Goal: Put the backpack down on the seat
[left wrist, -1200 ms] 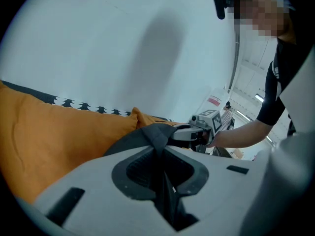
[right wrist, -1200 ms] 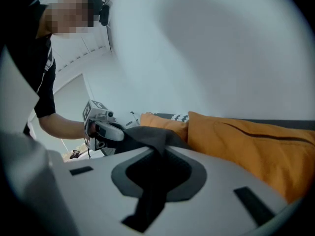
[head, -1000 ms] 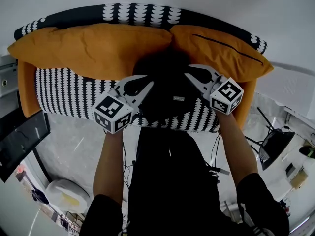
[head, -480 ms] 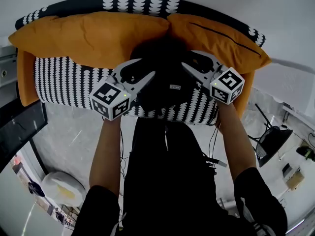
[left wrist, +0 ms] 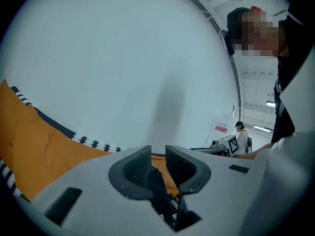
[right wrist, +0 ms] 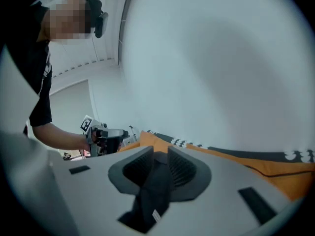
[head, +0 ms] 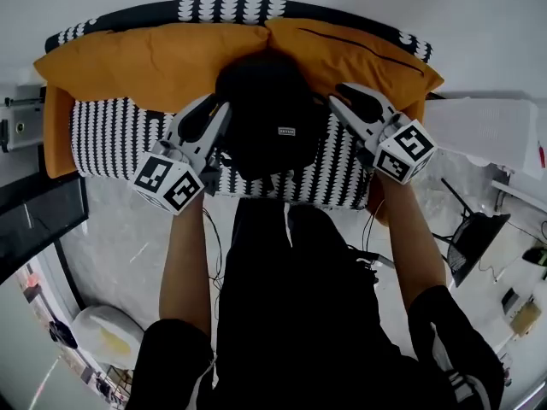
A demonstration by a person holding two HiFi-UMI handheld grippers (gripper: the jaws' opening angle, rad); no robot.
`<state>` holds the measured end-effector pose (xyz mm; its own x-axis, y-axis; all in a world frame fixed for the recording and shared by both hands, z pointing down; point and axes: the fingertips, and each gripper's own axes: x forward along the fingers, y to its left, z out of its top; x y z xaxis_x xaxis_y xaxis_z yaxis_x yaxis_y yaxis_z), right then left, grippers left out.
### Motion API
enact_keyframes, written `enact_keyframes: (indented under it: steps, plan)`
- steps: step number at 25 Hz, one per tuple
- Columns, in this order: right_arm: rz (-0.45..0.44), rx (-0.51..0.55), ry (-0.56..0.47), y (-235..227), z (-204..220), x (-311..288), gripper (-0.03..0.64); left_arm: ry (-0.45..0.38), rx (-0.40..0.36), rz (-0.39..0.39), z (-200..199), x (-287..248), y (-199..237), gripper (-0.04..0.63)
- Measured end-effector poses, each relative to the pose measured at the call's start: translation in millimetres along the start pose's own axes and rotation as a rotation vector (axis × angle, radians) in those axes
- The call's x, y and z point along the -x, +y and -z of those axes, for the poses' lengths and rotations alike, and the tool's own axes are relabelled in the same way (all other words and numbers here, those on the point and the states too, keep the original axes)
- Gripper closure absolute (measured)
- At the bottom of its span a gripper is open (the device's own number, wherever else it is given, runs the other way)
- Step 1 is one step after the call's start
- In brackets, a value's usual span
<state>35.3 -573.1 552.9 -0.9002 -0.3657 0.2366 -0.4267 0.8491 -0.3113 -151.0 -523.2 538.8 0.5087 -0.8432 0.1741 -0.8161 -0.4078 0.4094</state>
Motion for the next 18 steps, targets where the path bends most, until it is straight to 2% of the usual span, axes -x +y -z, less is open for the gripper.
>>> enact_keyframes:
  steps: [2, 4, 9, 12, 18]
  plan:
    - [-0.018, 0.021, -0.047, 22.8, -23.6, 22.3, 0.547, -0.065, 0.015, 0.026, -20.6, 17.1, -31.4, 0.532]
    - [-0.039, 0.050, -0.100, 46.2, -50.1, 44.3, 0.566, -0.128, 0.007, 0.052, -42.3, 36.0, -61.3, 0.550]
    - [-0.087, 0.178, -0.208, 97.3, -113.1, 97.6, 0.578, -0.243, -0.084, 0.123, -94.3, 76.5, -133.1, 0.569]
    - [-0.115, 0.239, -0.232, 128.9, -130.5, 132.9, 0.581, -0.251, -0.155, 0.149, -108.9, 99.5, -178.6, 0.569]
    - [-0.190, 0.294, -0.268, 187.5, -133.7, 184.9, 0.584, -0.252, -0.254, 0.168, -115.3, 147.0, -250.0, 0.569]
